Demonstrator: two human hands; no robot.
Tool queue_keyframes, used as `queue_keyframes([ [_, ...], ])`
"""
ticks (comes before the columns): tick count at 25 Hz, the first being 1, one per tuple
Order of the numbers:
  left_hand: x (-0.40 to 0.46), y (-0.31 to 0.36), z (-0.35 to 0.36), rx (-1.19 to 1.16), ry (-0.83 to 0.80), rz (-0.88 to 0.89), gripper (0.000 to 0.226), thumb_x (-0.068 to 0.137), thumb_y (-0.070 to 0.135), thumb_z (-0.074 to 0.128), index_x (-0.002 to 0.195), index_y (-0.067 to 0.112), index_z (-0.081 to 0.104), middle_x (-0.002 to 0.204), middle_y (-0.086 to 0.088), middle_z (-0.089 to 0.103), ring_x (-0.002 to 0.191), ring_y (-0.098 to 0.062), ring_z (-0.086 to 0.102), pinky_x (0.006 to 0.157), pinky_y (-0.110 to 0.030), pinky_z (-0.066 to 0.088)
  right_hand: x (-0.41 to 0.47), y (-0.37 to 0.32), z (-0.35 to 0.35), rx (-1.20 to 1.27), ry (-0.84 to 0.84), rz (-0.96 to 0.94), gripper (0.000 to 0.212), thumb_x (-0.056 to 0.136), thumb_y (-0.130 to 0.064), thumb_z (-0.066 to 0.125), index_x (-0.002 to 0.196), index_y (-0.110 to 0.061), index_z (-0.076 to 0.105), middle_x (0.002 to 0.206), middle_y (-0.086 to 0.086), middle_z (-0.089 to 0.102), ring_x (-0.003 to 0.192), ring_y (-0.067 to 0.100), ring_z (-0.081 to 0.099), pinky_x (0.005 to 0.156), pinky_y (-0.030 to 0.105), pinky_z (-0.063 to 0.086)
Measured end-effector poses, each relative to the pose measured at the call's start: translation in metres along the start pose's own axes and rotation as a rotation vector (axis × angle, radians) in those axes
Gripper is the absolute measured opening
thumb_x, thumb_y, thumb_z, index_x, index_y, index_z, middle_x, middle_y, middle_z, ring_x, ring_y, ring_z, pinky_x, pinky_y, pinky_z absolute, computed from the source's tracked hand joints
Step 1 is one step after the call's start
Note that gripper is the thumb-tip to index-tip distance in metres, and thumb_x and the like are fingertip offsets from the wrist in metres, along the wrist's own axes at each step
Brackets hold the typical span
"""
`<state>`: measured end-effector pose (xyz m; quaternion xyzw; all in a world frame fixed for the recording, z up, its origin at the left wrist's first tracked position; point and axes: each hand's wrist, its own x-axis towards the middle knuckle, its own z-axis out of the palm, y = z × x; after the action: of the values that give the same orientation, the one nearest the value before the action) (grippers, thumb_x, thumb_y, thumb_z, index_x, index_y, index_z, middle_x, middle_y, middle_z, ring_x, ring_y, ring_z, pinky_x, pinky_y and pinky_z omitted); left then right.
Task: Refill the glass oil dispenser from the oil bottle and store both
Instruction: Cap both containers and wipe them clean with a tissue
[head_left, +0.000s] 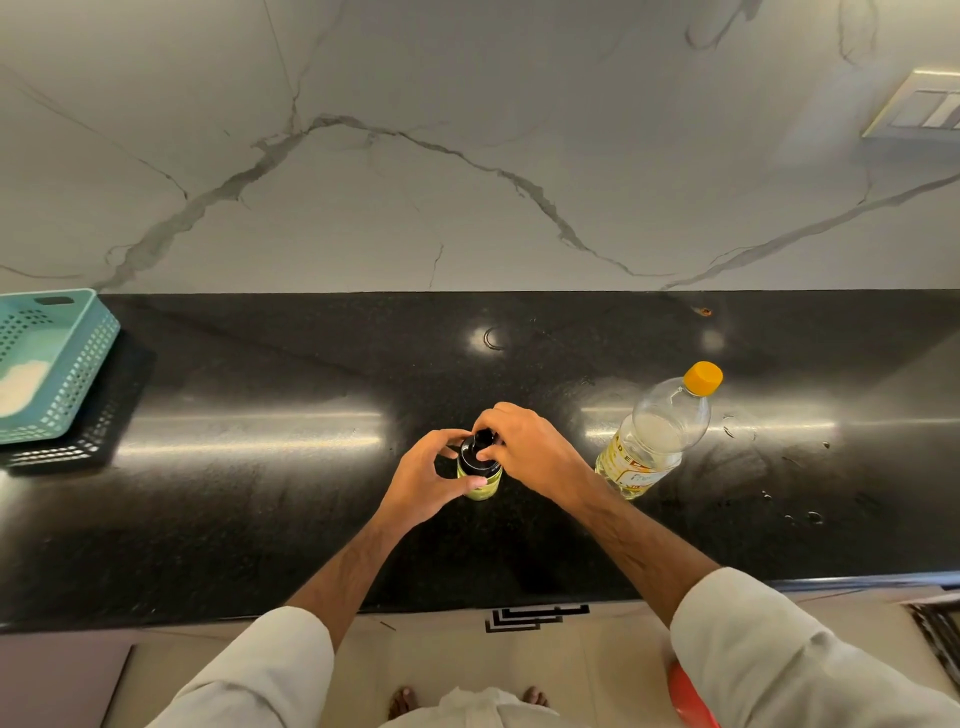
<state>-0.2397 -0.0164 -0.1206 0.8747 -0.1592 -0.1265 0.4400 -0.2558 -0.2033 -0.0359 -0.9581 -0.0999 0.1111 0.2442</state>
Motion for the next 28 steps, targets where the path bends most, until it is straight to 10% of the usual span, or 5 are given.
queue_keyframes([
  [9, -0.002, -0.001, 0.002, -0.003, 0.016, 0.013, 0.063, 0.075, 0.035, 0.087, 0.126, 0.04, 0.052, 0.119, 0.022, 0.06, 0.102, 0.002, 0.061, 0.074, -0.011, 0.044, 0.003, -0.001, 0.013, -0.091, 0.025, -0.011, 0.032, 0.097, -0.021, 0.07, 0.127, -0.015, 0.063, 0.118, 0.002, 0.06, 0.104, 0.015, 0.061, 0.091, 0.03, 0.052],
  [22, -0.004, -0.009, 0.007, 0.006, 0.05, -0.026, 0.058, 0.079, 0.025, 0.086, 0.129, 0.031, 0.057, 0.122, 0.014, 0.064, 0.106, -0.003, 0.063, 0.08, -0.009, 0.042, -0.026, 0.049, 0.046, 0.406, 0.169, 0.21, 0.038, 0.088, -0.012, 0.079, 0.122, -0.022, 0.069, 0.109, -0.006, 0.066, 0.096, 0.004, 0.064, 0.083, 0.017, 0.051],
  [28, -0.006, -0.006, 0.016, 0.038, 0.059, -0.058, 0.068, 0.08, 0.029, 0.084, 0.139, 0.03, 0.049, 0.132, 0.014, 0.057, 0.112, -0.001, 0.059, 0.099, -0.03, 0.052, -0.047, 0.049, 0.055, 0.528, 0.348, 0.294, 0.042, 0.094, -0.018, 0.074, 0.132, -0.025, 0.057, 0.101, -0.009, 0.064, 0.09, 0.007, 0.065, 0.081, 0.022, 0.056],
])
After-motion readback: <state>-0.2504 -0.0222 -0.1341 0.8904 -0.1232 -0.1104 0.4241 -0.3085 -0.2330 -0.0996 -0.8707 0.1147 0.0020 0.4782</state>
